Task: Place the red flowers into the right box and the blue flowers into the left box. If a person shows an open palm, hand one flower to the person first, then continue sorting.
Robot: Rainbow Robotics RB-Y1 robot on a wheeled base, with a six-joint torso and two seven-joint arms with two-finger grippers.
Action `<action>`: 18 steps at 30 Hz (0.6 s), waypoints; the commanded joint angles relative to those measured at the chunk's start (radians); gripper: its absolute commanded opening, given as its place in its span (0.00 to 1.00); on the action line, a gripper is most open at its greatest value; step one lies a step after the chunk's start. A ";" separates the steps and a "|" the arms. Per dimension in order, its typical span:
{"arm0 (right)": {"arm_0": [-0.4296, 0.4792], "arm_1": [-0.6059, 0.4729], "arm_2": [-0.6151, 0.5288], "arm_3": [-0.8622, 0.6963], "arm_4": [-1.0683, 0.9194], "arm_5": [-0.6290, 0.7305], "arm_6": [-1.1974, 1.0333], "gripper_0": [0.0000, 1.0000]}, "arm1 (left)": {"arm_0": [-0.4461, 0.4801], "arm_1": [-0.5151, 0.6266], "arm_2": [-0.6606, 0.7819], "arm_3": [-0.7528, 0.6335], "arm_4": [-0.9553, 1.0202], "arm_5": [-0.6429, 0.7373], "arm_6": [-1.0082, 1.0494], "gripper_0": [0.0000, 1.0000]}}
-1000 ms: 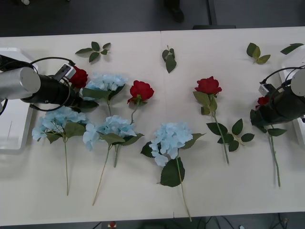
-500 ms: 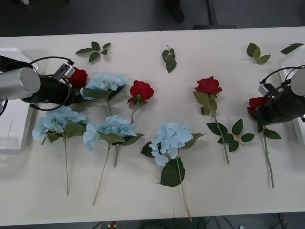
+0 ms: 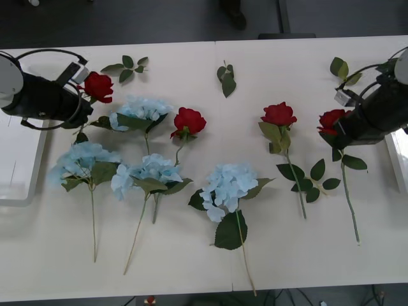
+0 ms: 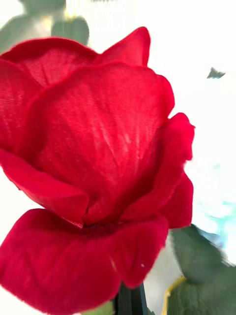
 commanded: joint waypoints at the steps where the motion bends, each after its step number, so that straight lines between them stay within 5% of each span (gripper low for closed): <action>1: -0.161 -0.063 -0.025 -0.002 0.000 0.020 -0.025 0.00 | -0.114 0.153 -0.014 -0.085 0.066 0.094 -0.082 0.00; 11: -0.294 -0.158 0.062 -0.002 0.276 -0.052 0.006 0.00 | -0.221 0.244 0.116 -0.076 0.230 0.398 -0.087 0.00; 18: -0.302 -0.175 0.185 0.019 0.595 -0.222 0.024 0.00 | -0.083 0.210 0.338 -0.116 0.298 0.394 -0.079 0.00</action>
